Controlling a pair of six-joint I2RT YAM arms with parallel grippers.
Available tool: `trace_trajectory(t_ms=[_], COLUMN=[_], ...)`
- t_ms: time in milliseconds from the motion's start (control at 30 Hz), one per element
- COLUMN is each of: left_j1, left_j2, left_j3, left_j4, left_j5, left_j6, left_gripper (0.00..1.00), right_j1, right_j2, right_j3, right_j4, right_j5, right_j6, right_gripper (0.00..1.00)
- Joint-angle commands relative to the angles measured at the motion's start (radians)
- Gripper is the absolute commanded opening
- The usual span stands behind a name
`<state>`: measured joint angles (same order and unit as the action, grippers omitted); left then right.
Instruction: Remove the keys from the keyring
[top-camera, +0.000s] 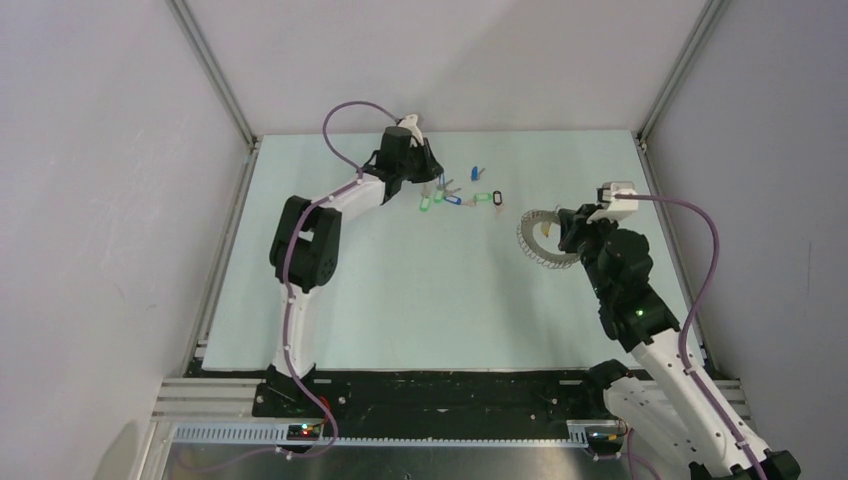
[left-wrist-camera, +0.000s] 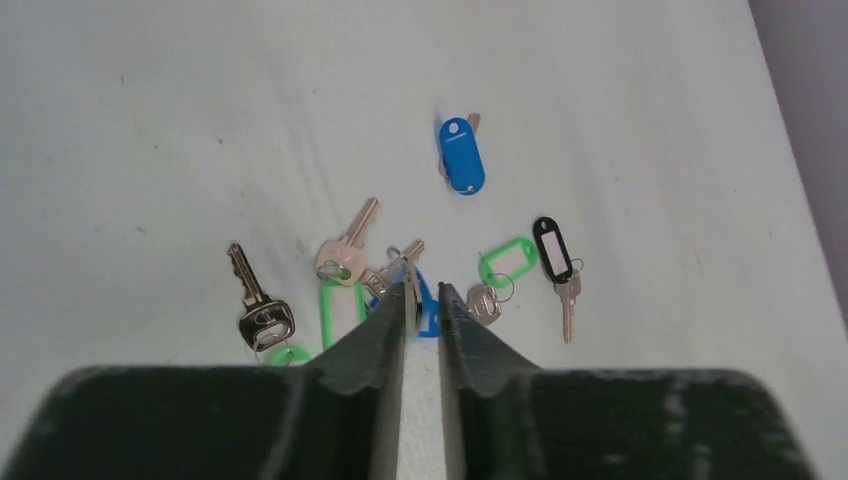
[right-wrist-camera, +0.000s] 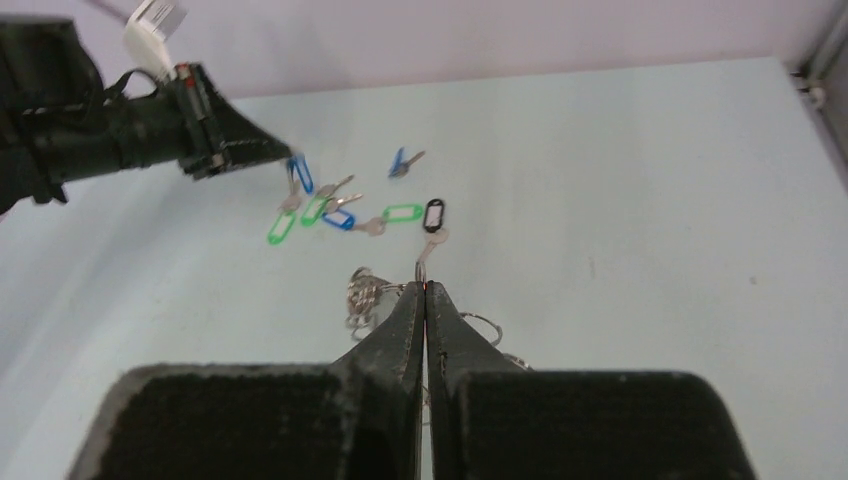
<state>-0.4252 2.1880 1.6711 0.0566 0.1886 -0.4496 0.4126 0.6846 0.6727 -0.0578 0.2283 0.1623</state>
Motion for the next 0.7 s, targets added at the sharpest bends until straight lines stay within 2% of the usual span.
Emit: trace_trajectory(t_ms=[0, 33, 67, 133, 167, 233, 600, 667], left_j1=[0.004, 0.004, 0.004, 0.005, 0.005, 0.005, -0.016, -0.016], left_j2=[0.011, 0.012, 0.01, -0.001, -0.008, -0.035, -0.279, -0.342], left_j3=[0.061, 0.06, 0.056, 0.041, 0.034, 0.014, -0.07, -0.118], left_j4=[0.028, 0.028, 0.027, 0.028, 0.029, 0.029, 0.004, 0.0], left_j5=[0.076, 0.084, 0.087, 0.089, 0.092, 0.086, 0.007, -0.048], left_j6=[-0.104, -0.105, -0.104, -0.097, -0.094, -0.083, -0.072, -0.081], left_gripper=[0.26, 0.35, 0.38, 0.51, 0.77, 0.97, 1.0, 0.99], right_j1=[-0.074, -0.106, -0.122, -0.176, -0.211, -0.252, -0.281, -0.287], right_j2=[0.012, 0.02, 0.027, 0.057, 0.066, 0.093, 0.213, 0.231], right_j3=[0.071, 0.073, 0.077, 0.081, 0.082, 0.082, 0.081, 0.082], right_j4=[0.003, 0.002, 0.003, 0.005, 0.012, 0.028, 0.047, 0.047], right_j5=[-0.01, -0.019, -0.042, -0.082, -0.123, -0.156, -0.158, -0.18], right_j6=[-0.009, 0.0, 0.006, 0.043, 0.056, 0.091, 0.117, 0.121], right_gripper=[0.0, 0.0, 0.0, 0.0, 0.0, 0.0, 0.0, 0.35])
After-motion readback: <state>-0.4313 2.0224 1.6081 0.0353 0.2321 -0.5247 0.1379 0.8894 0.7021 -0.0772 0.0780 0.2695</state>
